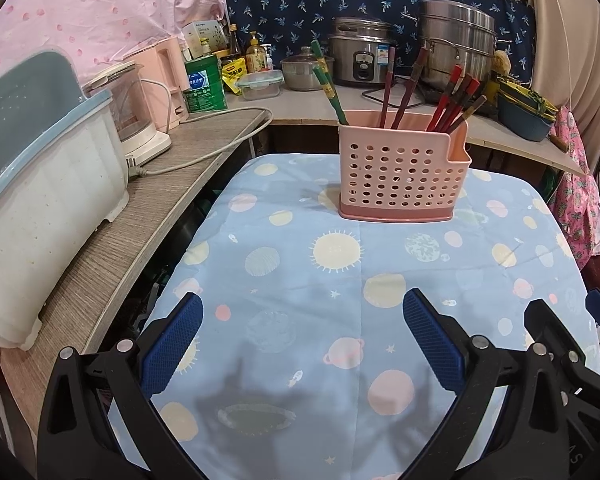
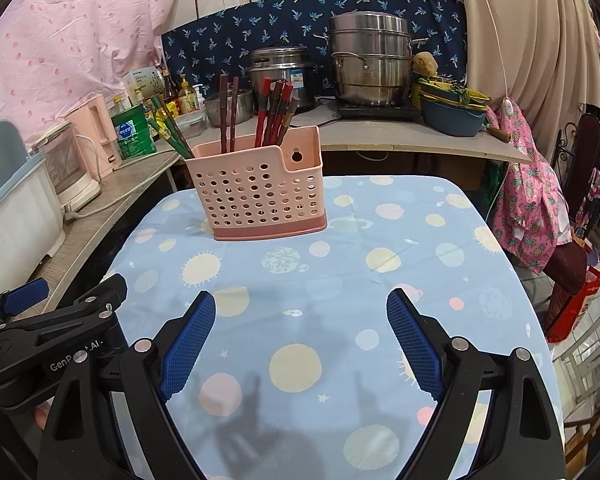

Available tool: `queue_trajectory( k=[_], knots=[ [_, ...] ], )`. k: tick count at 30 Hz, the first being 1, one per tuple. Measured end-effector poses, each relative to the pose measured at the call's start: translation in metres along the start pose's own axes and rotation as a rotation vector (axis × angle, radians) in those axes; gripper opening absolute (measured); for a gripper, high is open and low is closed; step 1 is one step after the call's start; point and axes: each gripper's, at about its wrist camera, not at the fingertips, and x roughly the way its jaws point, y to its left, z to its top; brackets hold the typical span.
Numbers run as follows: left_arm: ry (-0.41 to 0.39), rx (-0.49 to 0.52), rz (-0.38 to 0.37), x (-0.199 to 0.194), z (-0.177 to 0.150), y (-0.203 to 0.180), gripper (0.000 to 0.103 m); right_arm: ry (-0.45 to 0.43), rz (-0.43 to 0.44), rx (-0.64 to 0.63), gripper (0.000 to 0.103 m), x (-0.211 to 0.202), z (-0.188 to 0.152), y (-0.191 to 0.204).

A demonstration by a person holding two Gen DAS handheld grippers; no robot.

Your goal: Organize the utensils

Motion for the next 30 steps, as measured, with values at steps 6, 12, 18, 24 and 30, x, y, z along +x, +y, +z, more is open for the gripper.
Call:
queue_trajectory(
  k=[6, 12, 18, 24, 30],
  knots=[
    [-0.012, -0.01, 0.006, 0.004, 0.008, 0.0, 0.096, -0.01, 0.002, -0.01, 0.084, 0.003, 0.005, 0.004],
    [-0.017, -0.016, 0.011, 0.012, 0.017, -0.002, 0.096, -0.017, 0.005, -0.014, 0.084, 0.011, 0.015, 0.005],
    [-0.014, -0.021, 0.012, 0.022, 0.023, -0.005, 0.096, -0.013, 0.005, -0.011, 0.084, 0.021, 0.021, 0.004],
    [-0.02, -0.017, 0.022, 0.027, 0.027, -0.011, 0.096, -0.008, 0.005, -0.005, 0.084, 0.03, 0.027, 0.001],
    [-0.023, -0.026, 0.02, 0.028, 0.027, -0.012, 0.096, -0.007, 0.005, 0.004, 0.084, 0.032, 0.028, -0.002]
  ],
)
